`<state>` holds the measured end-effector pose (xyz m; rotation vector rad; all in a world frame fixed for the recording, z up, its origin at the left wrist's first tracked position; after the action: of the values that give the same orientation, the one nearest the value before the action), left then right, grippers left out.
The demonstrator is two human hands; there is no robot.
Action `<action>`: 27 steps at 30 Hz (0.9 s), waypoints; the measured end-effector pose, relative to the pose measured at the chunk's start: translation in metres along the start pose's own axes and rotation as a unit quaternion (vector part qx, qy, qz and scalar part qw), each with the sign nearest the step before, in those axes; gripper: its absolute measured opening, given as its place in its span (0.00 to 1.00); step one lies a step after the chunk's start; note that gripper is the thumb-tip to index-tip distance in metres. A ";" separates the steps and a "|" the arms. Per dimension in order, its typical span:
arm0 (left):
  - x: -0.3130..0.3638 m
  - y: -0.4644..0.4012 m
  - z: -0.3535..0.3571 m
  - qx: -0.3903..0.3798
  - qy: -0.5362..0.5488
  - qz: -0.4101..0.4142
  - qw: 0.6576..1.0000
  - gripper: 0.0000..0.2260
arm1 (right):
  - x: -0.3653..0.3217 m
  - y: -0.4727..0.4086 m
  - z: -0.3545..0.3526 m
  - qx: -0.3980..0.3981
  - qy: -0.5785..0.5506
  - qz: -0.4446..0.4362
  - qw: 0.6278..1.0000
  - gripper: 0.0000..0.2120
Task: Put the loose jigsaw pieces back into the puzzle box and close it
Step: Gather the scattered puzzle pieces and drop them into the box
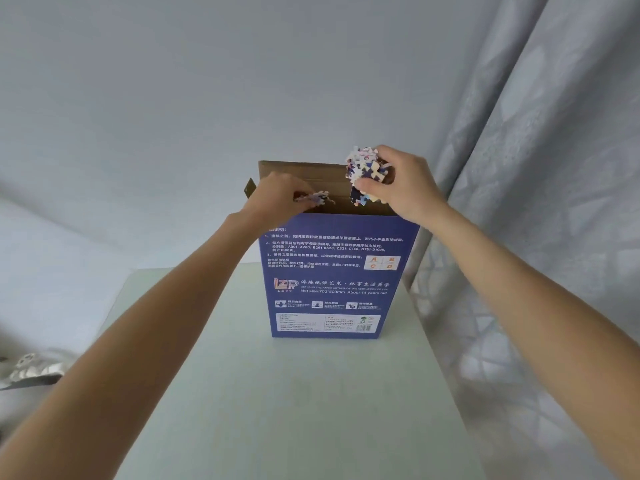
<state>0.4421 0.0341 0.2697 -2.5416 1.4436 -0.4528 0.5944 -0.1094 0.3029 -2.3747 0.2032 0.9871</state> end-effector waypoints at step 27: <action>-0.016 0.034 -0.010 0.020 -0.068 0.015 0.997 0.03 | 0.020 -0.036 0.055 -0.182 0.129 -0.063 0.973 0.14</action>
<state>0.4034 0.0301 0.2661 -2.4631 1.4090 -0.2956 0.5874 -0.0478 0.2733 -2.8105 -0.0386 0.6984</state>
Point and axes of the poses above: each hand's wrist, its own y-axis away from the middle knuckle, its own z-axis out of the palm, x = y × z, the point moved 1 cm from there along -y, towards the middle knuckle, and after that the axes turned 13 degrees about -y, right-handed, at the moved point
